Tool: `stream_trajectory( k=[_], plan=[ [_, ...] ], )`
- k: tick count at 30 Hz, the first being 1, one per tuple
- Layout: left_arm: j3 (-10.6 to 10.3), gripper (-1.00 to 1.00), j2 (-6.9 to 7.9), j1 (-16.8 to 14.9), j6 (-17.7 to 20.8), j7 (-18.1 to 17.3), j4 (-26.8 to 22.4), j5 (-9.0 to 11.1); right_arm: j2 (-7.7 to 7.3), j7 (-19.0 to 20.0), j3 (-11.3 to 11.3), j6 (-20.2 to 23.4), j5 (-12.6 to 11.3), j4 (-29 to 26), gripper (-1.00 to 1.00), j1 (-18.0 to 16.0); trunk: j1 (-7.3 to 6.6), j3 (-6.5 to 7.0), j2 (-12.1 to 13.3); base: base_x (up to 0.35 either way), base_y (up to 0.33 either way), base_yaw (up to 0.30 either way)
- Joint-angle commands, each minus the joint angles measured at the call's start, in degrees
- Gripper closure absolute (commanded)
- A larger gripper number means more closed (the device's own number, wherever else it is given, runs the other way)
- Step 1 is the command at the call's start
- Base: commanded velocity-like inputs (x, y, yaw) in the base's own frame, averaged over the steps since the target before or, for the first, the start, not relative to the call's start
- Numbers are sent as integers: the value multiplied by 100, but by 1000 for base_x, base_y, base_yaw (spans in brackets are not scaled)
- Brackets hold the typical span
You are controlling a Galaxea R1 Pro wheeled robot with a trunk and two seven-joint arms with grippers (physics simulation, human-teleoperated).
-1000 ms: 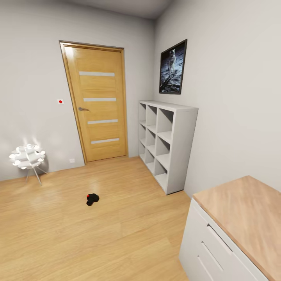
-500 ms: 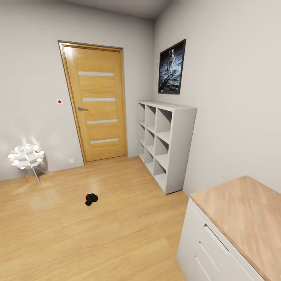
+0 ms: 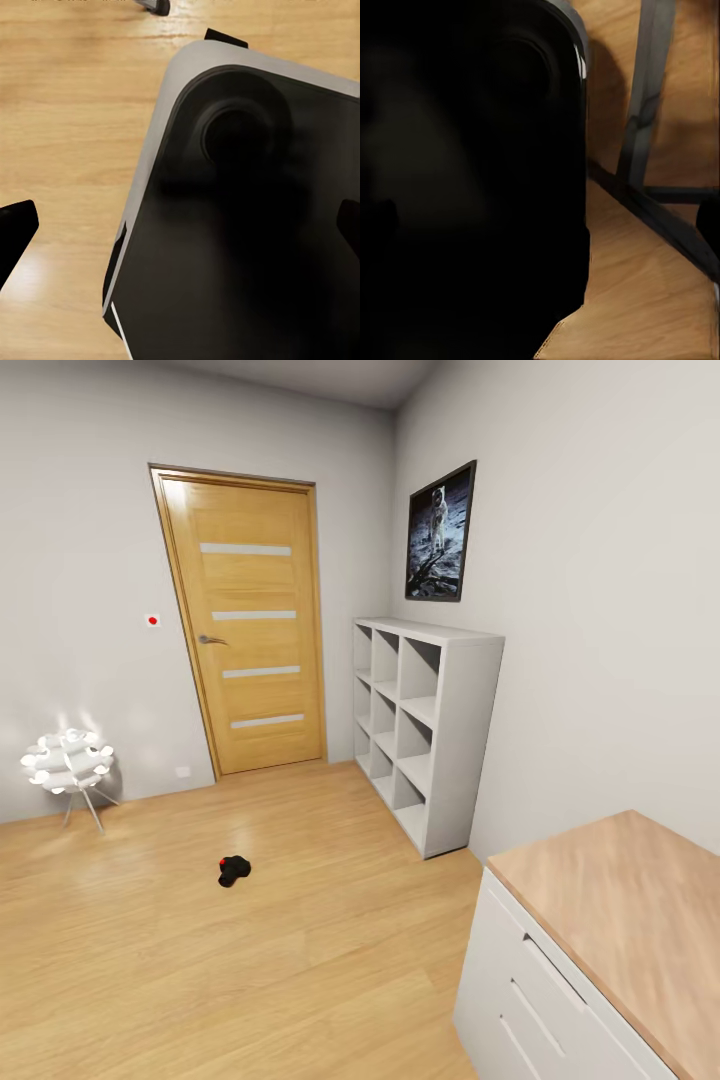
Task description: Attach the digital camera to the camera tripod in the bedroom.
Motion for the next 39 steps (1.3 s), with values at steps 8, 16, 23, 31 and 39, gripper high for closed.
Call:
stream_trajectory(
  k=[8, 16, 23, 31, 39],
  plan=[
    [21, -100, -9, 4, 23, 16, -97, 45, -232, 17, 2, -9, 28, -290, -100, -5, 0, -4, -2, 0, 0, 0],
    [19, -100, -24, 7, 17, 17, -117, 46, -250, 26, 1, -47, 35, -658, -100, -6, 0, -4, -2, 0, 0, 0],
    [19, -100, -37, 2, 15, 17, -121, 48, -252, 51, 4, -8, 36, -1090, -100, -6, 0, -4, -2, 0, 0, 0],
    [19, -100, -85, 3, 5, 17, -127, 53, -245, 73, 10, -1, 35, -1191, -100, -6, 0, -4, -2, 0, 0, 0],
    [19, -100, -126, 1, -68, 17, -128, 54, -242, 82, 32, 0, 49, -1205, -100, -6, 0, -4, -2, 0, 0, 0]
  ],
)
